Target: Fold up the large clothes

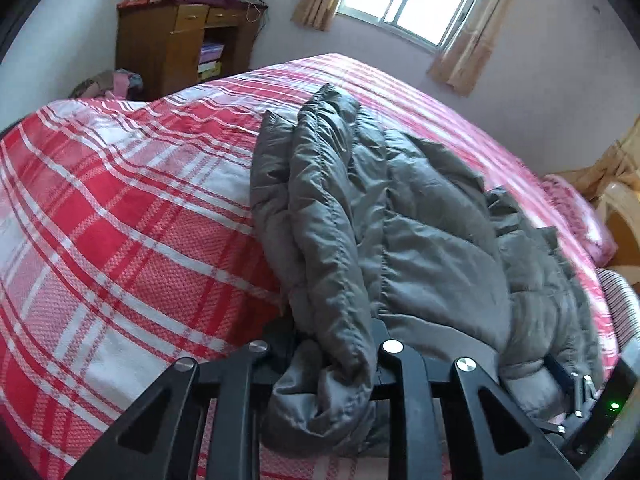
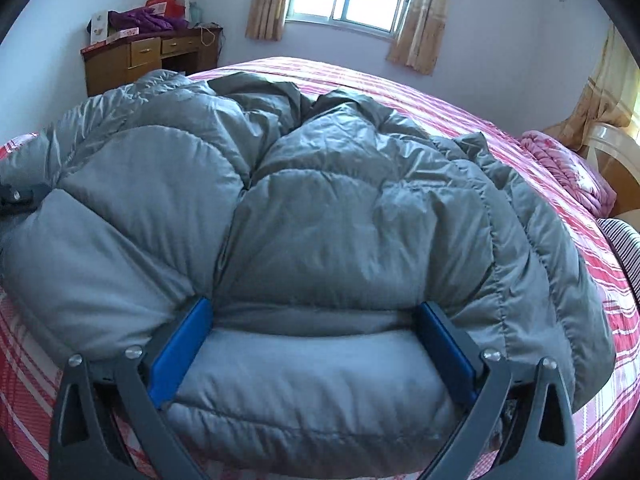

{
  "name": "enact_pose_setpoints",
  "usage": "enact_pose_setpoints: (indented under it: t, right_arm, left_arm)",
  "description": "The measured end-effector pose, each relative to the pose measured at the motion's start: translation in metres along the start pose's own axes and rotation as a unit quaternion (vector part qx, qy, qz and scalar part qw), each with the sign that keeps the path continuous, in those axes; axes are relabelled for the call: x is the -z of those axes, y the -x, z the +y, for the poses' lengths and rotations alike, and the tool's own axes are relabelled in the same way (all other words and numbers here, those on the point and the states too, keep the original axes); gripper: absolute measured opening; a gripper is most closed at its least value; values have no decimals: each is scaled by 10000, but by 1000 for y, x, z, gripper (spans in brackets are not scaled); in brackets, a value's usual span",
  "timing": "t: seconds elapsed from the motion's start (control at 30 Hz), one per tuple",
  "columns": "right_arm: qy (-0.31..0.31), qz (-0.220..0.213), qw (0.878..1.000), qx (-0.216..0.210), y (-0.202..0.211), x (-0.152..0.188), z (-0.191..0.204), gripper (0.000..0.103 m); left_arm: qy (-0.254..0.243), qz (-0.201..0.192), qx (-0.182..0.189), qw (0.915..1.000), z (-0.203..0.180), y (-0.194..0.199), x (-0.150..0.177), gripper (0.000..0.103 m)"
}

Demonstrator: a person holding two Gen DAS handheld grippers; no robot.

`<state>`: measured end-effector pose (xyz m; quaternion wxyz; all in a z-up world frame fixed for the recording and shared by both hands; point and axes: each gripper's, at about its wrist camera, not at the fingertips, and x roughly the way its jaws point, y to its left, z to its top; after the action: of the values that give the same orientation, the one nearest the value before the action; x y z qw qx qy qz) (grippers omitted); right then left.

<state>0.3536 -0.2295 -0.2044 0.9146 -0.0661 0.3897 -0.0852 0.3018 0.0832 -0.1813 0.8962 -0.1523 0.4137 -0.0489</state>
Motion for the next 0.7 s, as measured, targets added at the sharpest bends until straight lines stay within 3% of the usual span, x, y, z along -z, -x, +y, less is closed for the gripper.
enact_pose_setpoints:
  t: [0.03, 0.07, 0.17, 0.23, 0.27, 0.5, 0.7]
  right_arm:
    - [-1, -11, 10000, -3, 0, 1, 0, 103]
    - [-5, -14, 10000, -14, 1, 0, 0, 103]
    - [-29, -9, 10000, -55, 0, 1, -1, 103]
    - [-37, 4, 10000, -69, 0, 0, -2, 103]
    - [-30, 14, 10000, -62, -1, 0, -2, 103]
    - [91, 104, 9998, 122, 2, -1, 6, 103]
    - [243, 12, 9997, 30, 16, 5, 39, 103]
  left_arm:
    - [79, 68, -70, 9999, 3, -6, 0, 31]
    - [205, 192, -119, 9995, 7, -13, 1, 46]
    - [341, 72, 43, 9994, 15, -16, 2, 49]
    - [100, 31, 195, 9998, 12, -14, 2, 18]
    - [52, -7, 344, 9994, 11, -10, 2, 9]
    - [-250, -505, 995, 9934, 17, 54, -8, 6]
    - [-278, -792, 1000, 9914, 29, 92, -14, 5]
